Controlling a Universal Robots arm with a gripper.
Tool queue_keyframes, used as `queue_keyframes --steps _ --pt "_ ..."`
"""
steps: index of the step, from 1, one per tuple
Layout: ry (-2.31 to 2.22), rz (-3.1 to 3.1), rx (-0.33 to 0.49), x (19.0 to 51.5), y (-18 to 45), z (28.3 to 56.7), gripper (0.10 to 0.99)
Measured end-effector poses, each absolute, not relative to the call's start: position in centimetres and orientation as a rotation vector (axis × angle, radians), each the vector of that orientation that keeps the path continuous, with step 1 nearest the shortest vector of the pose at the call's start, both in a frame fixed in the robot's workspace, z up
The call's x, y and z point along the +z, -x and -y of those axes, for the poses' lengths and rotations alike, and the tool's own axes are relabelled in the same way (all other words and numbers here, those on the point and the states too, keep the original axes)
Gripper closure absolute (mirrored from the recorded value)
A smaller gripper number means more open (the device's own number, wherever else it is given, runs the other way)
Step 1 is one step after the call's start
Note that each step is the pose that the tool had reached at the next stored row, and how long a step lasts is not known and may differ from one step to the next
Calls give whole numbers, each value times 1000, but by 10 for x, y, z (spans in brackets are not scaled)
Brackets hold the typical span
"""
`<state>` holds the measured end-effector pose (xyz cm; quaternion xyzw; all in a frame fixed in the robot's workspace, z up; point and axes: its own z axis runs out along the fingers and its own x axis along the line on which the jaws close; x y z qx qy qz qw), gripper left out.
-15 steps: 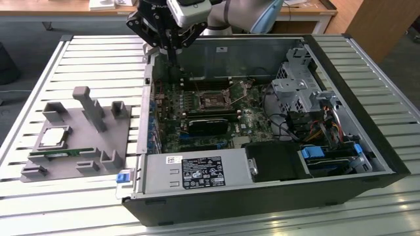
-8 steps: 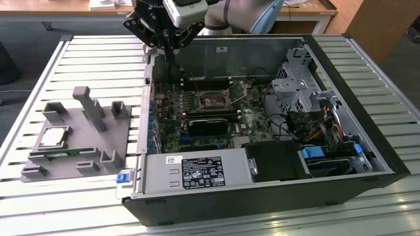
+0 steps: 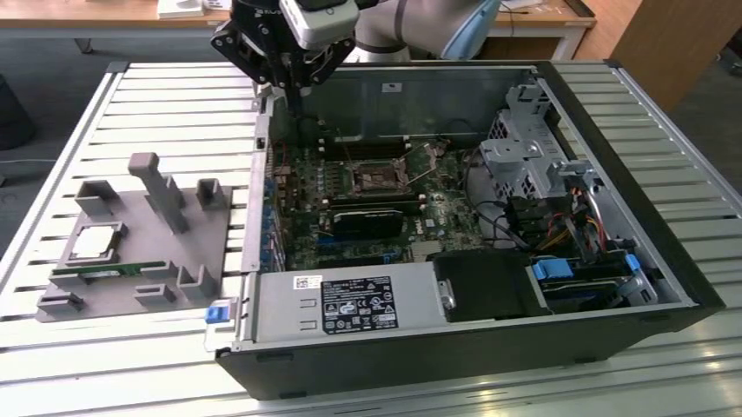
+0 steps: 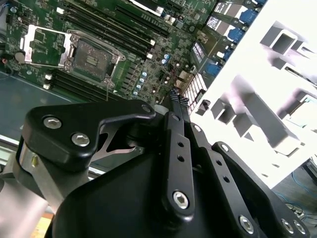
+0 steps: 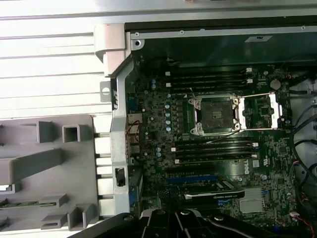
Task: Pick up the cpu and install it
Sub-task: 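Reach for the cpu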
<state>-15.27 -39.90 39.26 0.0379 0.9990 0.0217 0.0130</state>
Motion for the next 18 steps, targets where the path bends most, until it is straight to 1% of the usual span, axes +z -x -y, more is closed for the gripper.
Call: queue_keyframes --steps 18 --pt "-118 -3114 68 392 166 399 980"
